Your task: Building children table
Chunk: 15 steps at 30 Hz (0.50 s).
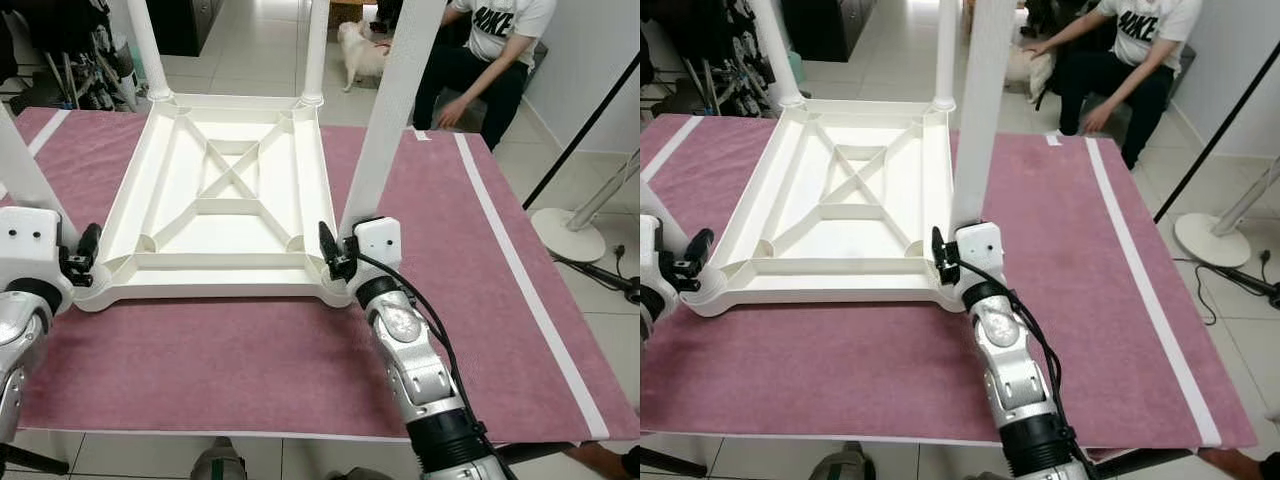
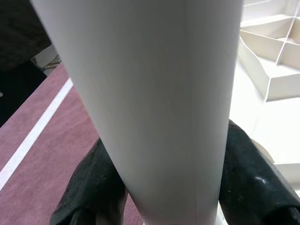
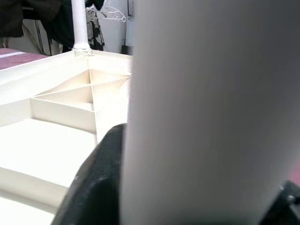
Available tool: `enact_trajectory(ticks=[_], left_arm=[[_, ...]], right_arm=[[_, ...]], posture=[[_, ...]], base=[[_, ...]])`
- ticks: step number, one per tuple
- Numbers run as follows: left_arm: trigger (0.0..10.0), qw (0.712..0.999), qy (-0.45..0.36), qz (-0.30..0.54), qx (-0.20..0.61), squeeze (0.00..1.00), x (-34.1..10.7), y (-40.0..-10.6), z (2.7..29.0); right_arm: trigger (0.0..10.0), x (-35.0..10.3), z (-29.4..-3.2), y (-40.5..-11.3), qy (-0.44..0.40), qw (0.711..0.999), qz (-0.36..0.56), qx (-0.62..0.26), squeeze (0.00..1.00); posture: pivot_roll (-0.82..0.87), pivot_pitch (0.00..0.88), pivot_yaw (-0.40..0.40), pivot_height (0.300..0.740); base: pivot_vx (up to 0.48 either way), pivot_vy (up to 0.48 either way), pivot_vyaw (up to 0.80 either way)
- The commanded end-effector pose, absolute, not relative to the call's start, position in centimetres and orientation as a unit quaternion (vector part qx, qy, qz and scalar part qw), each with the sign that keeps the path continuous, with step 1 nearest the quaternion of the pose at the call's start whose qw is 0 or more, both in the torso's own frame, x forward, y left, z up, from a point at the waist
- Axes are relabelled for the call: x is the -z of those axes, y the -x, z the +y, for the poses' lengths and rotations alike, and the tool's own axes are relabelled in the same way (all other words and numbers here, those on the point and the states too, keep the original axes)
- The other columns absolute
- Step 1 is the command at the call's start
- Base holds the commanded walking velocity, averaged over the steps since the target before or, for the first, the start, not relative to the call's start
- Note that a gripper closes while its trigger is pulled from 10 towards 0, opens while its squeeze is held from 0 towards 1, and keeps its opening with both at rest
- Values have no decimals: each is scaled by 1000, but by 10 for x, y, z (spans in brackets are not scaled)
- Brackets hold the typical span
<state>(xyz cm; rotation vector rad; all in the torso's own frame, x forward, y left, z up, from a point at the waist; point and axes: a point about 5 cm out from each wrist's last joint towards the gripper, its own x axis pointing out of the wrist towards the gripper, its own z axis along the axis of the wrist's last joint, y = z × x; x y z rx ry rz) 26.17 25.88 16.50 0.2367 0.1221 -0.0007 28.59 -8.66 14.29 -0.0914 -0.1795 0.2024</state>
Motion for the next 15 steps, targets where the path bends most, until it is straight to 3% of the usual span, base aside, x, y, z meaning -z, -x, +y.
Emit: enact_trajectory(ticks=[1,8,9,14,15], left_arm=[[10000,940,-114,101,306,0,-156,-254,217],[10000,925,-99,101,352,0,-155,-253,197],[10000,923,-99,101,359,0,-154,-252,194],[10000,912,-103,101,384,0,-154,-249,186],[10000,904,-102,100,402,0,-155,-245,182]], right_arm=[[0,-145,-86,-285,45,989,-99,-97,0],[0,-149,-101,-278,88,986,-121,-68,0],[10000,-150,-105,-277,88,987,-123,-61,0],[10000,-152,-119,-274,93,988,-125,-20,0],[10000,-152,-134,-272,97,988,-122,23,0]], posture=[[92,0,27,740],[80,0,31,740],[62,0,37,740],[62,0,37,740],[51,0,43,740]], base=[[0,0,0],[0,0,0],[0,0,0],[0,0,0],[0,0,0]])
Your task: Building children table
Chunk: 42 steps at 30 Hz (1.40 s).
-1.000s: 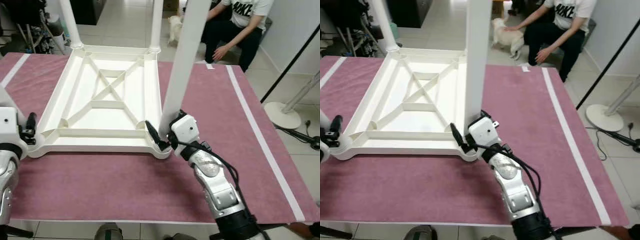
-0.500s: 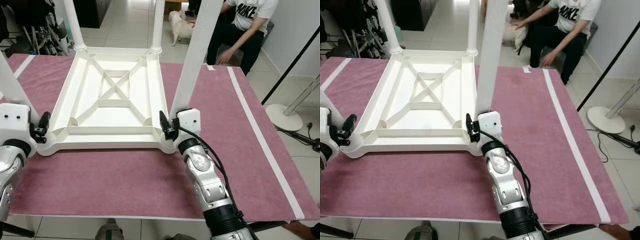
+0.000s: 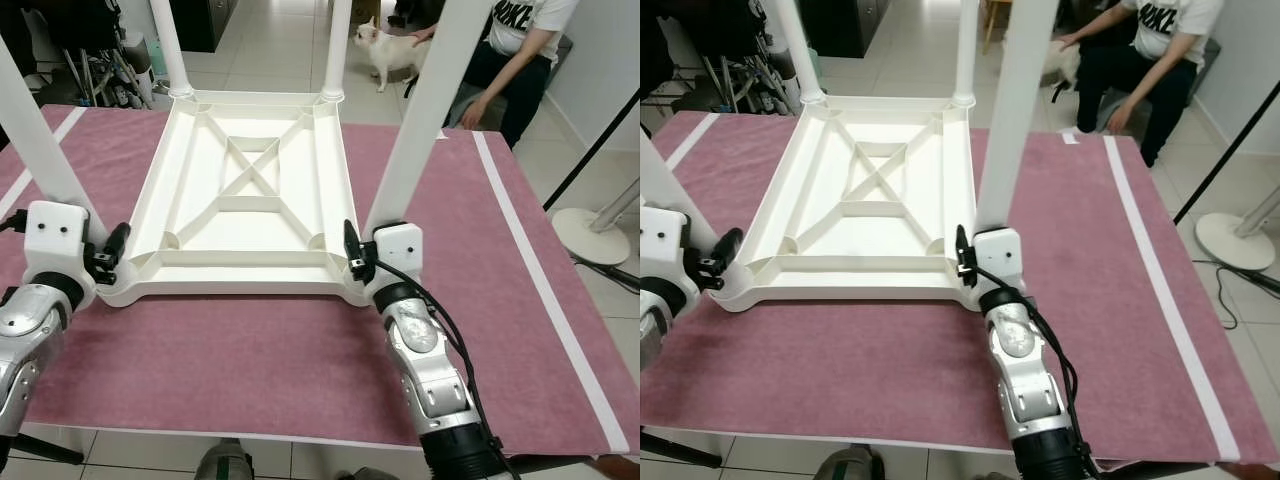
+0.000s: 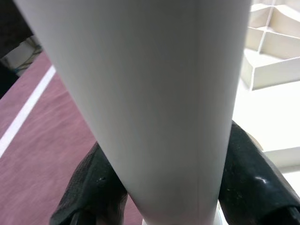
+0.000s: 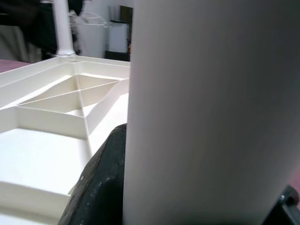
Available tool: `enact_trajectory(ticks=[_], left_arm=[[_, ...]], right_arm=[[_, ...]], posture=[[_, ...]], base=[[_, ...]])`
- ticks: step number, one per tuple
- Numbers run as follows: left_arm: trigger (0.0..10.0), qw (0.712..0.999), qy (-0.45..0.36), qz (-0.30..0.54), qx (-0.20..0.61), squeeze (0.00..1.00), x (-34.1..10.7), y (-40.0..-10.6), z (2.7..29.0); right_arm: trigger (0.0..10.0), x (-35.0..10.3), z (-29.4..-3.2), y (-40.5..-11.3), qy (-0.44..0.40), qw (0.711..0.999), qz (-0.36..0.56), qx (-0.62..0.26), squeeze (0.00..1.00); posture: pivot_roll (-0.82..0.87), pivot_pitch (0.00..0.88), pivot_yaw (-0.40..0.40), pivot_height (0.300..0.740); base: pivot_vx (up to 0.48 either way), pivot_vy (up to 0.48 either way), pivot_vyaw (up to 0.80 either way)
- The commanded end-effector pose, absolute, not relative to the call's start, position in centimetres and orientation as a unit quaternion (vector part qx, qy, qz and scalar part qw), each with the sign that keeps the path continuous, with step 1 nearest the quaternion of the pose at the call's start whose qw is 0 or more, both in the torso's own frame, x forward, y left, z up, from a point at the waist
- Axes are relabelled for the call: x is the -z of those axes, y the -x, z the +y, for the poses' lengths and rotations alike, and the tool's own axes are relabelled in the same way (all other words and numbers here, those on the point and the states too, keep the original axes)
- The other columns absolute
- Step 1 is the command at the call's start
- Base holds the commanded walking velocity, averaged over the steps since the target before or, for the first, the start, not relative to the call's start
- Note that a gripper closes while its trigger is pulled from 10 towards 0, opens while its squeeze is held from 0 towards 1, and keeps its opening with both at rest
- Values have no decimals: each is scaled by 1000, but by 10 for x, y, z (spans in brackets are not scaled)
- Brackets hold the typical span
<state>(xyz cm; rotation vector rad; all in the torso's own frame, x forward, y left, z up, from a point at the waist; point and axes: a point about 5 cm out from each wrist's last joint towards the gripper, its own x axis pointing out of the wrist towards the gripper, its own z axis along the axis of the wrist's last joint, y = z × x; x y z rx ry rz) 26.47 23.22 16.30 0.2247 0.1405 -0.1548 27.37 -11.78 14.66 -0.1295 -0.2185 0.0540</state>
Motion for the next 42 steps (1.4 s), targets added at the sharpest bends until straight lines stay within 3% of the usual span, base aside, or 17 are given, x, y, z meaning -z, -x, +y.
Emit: enact_trajectory(ticks=[1,4,24,34,35,42], left_arm=[[10000,904,-102,100,402,0,-155,-245,182],[10000,897,-93,103,419,0,-156,-239,175],[10000,870,-11,155,469,0,-143,-176,152],[10000,916,-29,123,380,0,-137,-219,144],[10000,930,-27,107,350,0,-142,-239,146],[10000,924,-38,106,366,0,-147,-239,151]], right_arm=[[10000,-152,-134,-272,97,988,-122,23,0],[10000,-155,-152,-267,105,986,-120,56,0],[10000,-155,-190,-230,203,973,-102,32,0],[10000,-184,-163,-214,226,956,-176,-65,0],[10000,-194,-155,-208,245,944,-197,-103,0],[10000,-190,-155,-198,254,942,-182,-121,0]], posture=[[51,0,43,740],[41,0,49,740],[32,0,17,740],[-6,0,36,740],[-26,0,52,740],[-37,0,65,740]], base=[[0,0,0],[0,0,0],[0,0,0],[0,0,0],[0,0,0],[0,0,0]])
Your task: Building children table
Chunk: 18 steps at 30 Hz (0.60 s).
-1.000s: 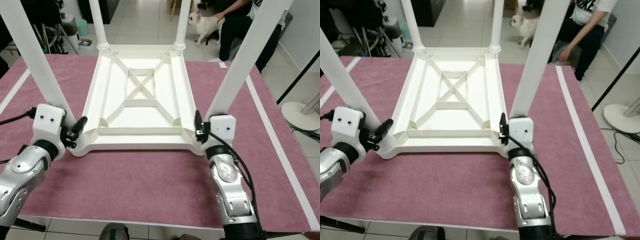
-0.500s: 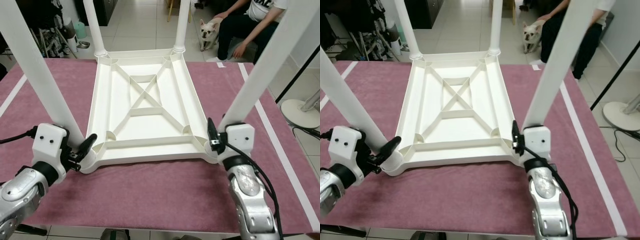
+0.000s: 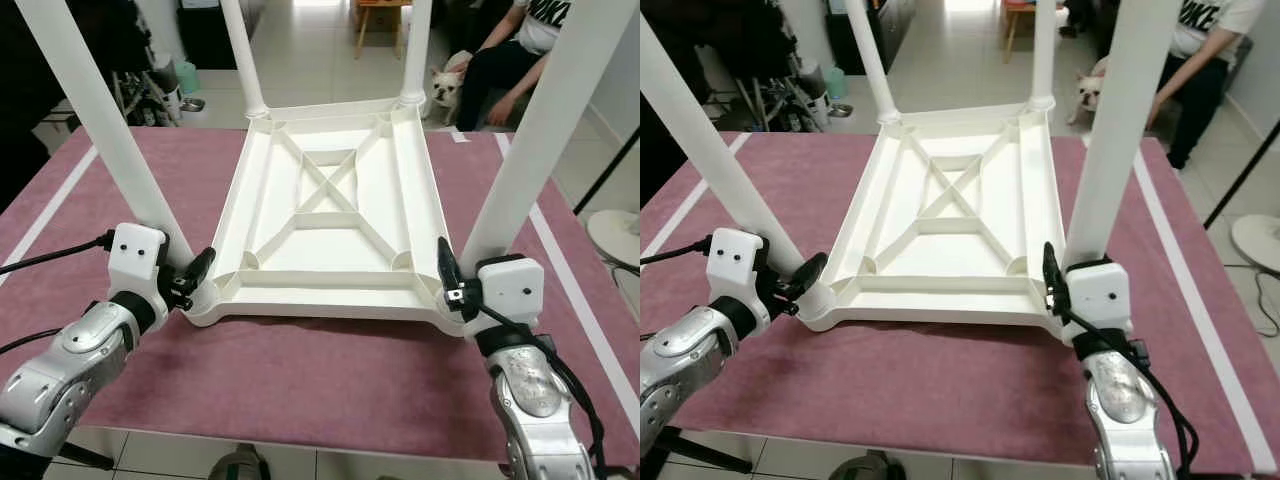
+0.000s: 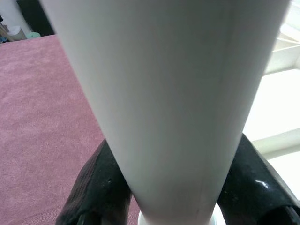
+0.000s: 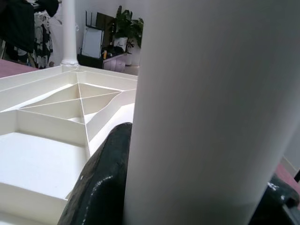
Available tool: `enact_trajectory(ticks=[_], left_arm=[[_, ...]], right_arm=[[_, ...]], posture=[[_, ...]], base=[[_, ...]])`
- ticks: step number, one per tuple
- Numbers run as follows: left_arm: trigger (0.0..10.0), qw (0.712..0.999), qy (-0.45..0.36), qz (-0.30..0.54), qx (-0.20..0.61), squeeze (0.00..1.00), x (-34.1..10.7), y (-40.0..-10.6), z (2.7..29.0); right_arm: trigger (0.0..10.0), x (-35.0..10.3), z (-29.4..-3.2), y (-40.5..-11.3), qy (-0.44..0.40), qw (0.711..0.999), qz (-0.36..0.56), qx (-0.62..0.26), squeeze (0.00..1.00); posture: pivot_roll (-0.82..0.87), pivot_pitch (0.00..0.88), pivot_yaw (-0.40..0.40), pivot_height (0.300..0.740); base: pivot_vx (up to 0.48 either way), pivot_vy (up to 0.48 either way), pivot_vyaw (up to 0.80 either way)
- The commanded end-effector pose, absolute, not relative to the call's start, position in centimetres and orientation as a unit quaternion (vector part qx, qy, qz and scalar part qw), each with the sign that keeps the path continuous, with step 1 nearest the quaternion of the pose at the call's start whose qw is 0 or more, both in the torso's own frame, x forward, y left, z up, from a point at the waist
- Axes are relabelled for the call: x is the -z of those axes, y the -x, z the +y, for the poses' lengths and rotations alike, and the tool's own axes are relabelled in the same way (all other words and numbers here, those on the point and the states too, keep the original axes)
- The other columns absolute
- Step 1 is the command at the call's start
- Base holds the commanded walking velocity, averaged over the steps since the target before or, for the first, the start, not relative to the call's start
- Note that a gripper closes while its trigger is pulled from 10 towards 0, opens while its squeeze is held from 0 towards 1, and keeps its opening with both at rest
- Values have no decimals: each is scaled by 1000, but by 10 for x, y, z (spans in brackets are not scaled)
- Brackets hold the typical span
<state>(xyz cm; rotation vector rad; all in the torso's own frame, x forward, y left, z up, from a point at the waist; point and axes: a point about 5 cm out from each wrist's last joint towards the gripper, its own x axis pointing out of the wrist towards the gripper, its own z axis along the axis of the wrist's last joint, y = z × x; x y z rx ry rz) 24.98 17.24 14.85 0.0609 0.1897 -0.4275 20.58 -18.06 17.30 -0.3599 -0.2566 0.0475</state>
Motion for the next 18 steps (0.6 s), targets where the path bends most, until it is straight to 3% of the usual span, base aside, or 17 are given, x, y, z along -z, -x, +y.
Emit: enact_trajectory(ticks=[1,8,18], left_arm=[[10000,921,-46,112,371,0,-145,-235,154],[10000,922,-54,129,360,0,-139,-230,158],[10000,920,-61,164,351,0,-124,-216,164]], right_arm=[[10000,-187,-163,-197,242,951,-164,-100,0],[10000,-171,-182,-205,194,975,-101,-25,0],[10000,-146,-214,-211,196,978,-38,63,0]], posture=[[-36,0,68,740],[-25,0,63,740],[-16,0,55,740]], base=[[0,0,0],[0,0,0],[0,0,0]])
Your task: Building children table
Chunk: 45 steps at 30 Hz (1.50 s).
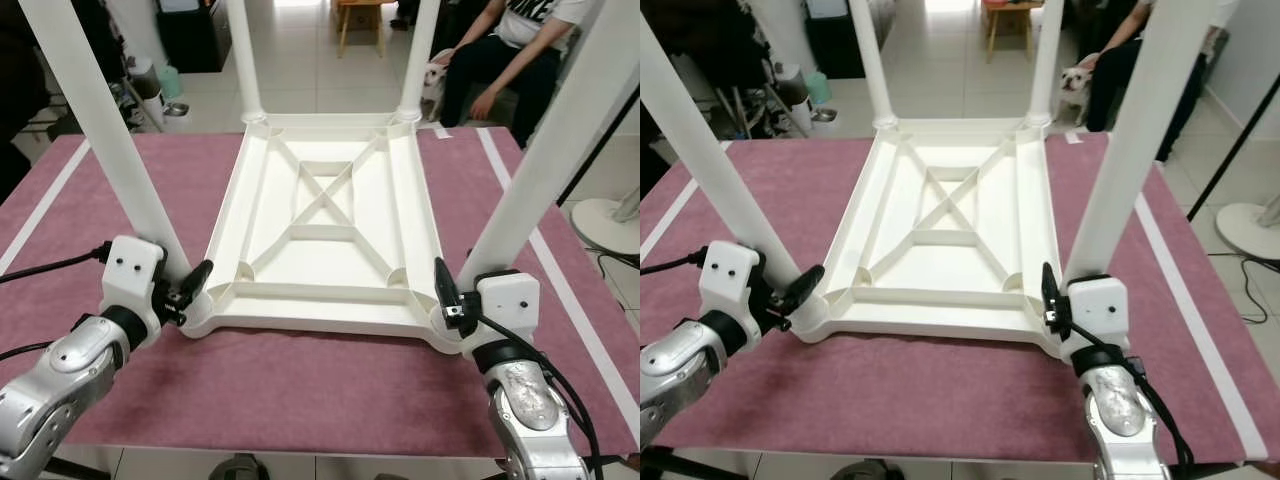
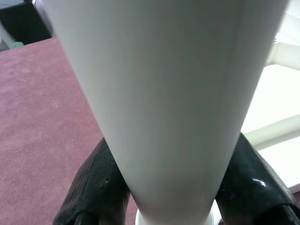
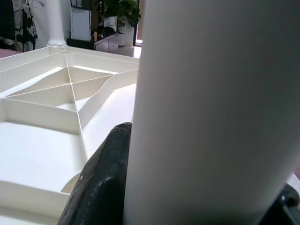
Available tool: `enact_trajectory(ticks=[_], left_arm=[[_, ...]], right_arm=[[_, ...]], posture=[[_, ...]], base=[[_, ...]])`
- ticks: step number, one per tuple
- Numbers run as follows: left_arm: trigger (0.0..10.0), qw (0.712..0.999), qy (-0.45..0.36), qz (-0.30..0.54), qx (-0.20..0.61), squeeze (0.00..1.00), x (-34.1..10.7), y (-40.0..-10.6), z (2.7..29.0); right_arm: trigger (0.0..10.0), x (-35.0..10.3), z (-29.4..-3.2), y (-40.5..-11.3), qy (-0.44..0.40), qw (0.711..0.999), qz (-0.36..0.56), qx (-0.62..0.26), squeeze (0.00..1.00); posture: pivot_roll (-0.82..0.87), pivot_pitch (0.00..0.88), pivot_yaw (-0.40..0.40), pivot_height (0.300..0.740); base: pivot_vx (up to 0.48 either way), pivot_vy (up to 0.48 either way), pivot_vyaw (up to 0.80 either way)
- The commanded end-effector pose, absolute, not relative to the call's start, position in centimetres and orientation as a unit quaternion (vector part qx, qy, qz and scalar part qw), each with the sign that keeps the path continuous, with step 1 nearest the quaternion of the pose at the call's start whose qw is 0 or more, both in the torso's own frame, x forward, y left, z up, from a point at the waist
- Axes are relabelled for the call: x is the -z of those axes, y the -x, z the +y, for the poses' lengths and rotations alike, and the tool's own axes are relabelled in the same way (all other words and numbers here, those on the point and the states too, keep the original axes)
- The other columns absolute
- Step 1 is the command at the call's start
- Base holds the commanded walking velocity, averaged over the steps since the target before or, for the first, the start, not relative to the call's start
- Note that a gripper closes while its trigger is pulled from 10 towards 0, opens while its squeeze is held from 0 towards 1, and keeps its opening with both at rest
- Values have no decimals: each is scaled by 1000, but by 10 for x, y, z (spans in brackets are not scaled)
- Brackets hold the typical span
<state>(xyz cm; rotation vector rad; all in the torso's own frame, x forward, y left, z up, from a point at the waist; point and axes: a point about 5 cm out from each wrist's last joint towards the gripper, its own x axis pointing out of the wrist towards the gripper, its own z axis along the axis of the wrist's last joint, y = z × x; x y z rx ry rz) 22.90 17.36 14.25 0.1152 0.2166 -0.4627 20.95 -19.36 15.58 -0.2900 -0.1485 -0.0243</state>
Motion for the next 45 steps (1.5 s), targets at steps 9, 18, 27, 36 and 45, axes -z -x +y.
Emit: enact_trajectory(ticks=[9,18,27,36,45], left_arm=[[10000,926,-52,160,337,1000,-123,-221,157],[10000,947,-60,148,279,0,-125,-229,167],[10000,950,-48,157,266,1000,-126,-213,181],[10000,934,-157,163,275,0,-135,-186,211],[10000,958,-65,101,262,0,-157,-207,182]], right_arm=[[10000,-152,-210,-230,189,977,-56,80,0],[10000,-144,-193,-229,184,980,-62,52,0],[10000,-139,-191,-228,190,979,-63,43,0],[10000,-137,-195,-231,213,974,-68,28,0],[10000,-141,-193,-241,211,974,-82,31,0]], posture=[[-12,0,60,740],[-10,0,67,740],[2,0,72,740],[40,0,58,740],[44,0,51,740]], base=[[0,0,0],[0,0,0],[0,0,0],[0,0,0],[0,0,0]])
